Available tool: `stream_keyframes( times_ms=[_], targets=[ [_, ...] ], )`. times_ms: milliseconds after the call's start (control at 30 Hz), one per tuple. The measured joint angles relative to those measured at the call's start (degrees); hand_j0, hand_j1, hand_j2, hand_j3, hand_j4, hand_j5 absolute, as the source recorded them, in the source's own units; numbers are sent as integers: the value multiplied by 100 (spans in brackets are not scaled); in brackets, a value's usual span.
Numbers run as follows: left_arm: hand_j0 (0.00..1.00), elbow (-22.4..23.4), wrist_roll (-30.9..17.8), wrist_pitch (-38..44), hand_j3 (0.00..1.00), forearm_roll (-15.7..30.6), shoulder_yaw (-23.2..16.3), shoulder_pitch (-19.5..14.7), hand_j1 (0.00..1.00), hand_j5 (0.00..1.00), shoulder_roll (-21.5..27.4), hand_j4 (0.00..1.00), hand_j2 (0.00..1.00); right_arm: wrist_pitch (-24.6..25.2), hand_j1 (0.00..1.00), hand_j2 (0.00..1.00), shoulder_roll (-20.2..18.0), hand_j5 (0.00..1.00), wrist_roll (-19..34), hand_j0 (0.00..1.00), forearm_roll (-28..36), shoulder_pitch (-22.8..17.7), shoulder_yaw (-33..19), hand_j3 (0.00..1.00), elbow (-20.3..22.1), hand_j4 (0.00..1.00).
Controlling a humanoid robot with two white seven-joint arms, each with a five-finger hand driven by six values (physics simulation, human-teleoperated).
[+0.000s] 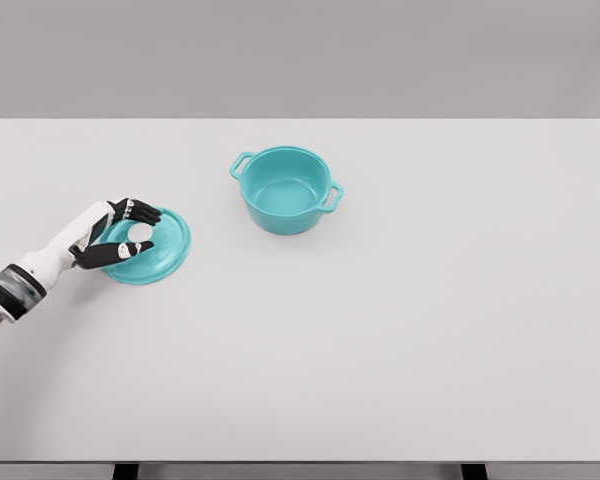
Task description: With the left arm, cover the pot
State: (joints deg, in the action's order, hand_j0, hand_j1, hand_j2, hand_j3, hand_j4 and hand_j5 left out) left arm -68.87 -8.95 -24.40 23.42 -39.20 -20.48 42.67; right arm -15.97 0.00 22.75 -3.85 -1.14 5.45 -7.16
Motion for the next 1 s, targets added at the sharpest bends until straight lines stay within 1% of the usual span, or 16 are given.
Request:
stream_keyframes(
  times_ms=[100, 167, 233, 267, 467, 633, 833, 900, 933, 1000],
  targets=[
    [46, -15, -31, -2, 46, -85, -17, -26, 46, 46, -7, 46, 46, 0, 100, 100, 0, 100, 0, 100, 1, 9, 0, 100, 0, 100],
    [46, -118, -66, -7, 46, -197, -44, -96, 46, 46, -7, 46, 46, 0, 100, 100, 0, 100, 0, 100, 1, 0, 0, 100, 1, 100],
    [46, -228, -84, -8, 46, -254, -59, -202, 46, 46, 0, 46, 46, 0, 100, 100, 0, 100, 0, 100, 2, 9, 0, 100, 0, 100],
    [46, -287, -90, -10, 46, -271, -64, -307, 46, 46, 2, 46, 46, 0, 100, 100, 0, 100, 0, 100, 1, 9, 0, 100, 0, 100],
    [47, -554, -128, -6, 47, -295, -85, -606, 47, 47, 0, 47, 47, 0, 100, 100, 0, 100, -1, 100, 2, 9, 0, 100, 0, 100],
    [47, -769, -187, 23, 47, -306, -91, -712, 47, 47, -20, 47, 47, 0, 100, 100, 0, 100, 0, 100, 1, 9, 0, 100, 0, 100],
    [46, -842, -242, 47, 46, -447, -93, -861, 46, 46, -338, 46, 46, 0, 100, 100, 0, 100, 0, 100, 2, 9, 0, 100, -1, 100],
    [46, -833, -248, 50, 46, -501, -106, -958, 46, 46, -465, 46, 46, 0, 100, 100, 0, 100, 0, 100, 0, 9, -1, 100, -2, 100],
    [46, -820, -248, 54, 46, -512, -158, -1072, 46, 46, -518, 46, 46, 0, 100, 100, 0, 100, -1, 100, 1, 9, 0, 100, -2, 100],
    [46, -750, -250, 56, 46, -551, -249, -1125, 46, 46, -669, 46, 46, 0, 100, 100, 0, 100, 0, 100, 1, 9, 0, 100, 0, 100]
  ],
)
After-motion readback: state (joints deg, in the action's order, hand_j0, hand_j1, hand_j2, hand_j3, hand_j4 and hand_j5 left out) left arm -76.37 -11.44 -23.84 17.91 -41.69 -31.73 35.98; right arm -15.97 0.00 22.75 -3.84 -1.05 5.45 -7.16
